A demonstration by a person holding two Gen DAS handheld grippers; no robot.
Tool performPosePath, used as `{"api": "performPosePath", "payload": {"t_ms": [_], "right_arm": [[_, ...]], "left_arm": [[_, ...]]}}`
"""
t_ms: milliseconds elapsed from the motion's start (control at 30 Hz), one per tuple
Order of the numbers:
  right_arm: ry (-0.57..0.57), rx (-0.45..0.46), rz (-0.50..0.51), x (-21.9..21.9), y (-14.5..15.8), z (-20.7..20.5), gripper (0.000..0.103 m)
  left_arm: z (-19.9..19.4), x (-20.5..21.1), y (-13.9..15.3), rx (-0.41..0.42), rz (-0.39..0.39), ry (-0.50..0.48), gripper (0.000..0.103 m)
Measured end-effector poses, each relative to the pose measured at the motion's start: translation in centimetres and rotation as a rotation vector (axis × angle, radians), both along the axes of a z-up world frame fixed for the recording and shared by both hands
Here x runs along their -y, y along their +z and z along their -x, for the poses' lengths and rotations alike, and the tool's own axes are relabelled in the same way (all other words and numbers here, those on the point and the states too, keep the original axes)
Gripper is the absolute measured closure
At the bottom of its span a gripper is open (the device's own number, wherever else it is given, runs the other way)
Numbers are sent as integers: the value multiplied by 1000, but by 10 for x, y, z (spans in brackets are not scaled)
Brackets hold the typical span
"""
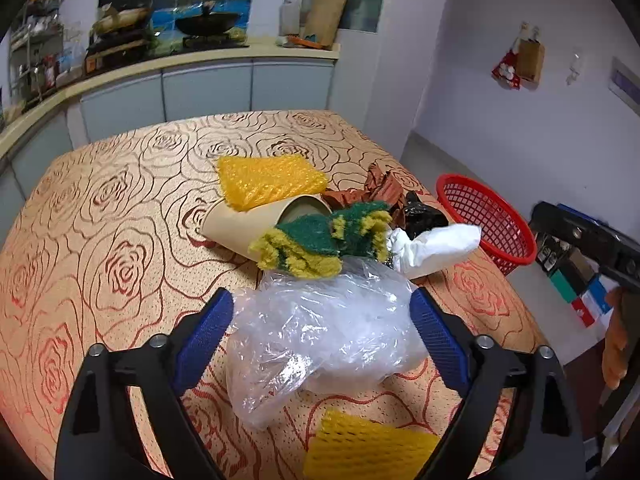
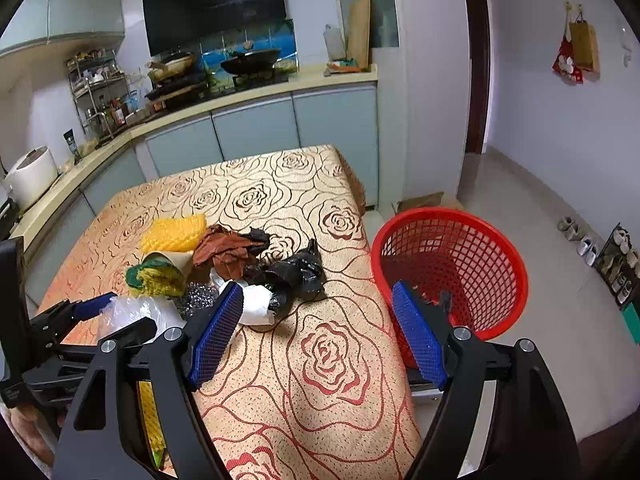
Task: Collect trash
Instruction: 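Return both open tools from the basket to the table, then grasp the clear plastic bag with the left gripper while the right gripper grasps the white cloth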
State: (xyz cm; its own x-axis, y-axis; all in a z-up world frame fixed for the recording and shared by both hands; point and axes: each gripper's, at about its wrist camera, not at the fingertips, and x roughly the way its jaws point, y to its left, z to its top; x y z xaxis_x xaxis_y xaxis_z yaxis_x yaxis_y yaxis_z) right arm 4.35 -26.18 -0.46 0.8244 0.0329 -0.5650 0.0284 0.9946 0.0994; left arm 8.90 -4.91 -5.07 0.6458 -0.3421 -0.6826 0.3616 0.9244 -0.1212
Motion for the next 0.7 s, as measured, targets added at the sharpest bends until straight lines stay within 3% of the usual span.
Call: {"api": "performPosePath", "payload": {"t_ms": [133,467,700], "right_arm": [[10,-17,-11,-3,-4,-9,29],[36,-44,-22,-11,-12,-18,29],[50,-58,-22,-15,-17,-17,29]], "left_arm": [[3,3,-7,-8,-37,-44,41],[20,-8,-6,-22,-22,-92,82],[37,-31,25,23,43,-83,85]]}}
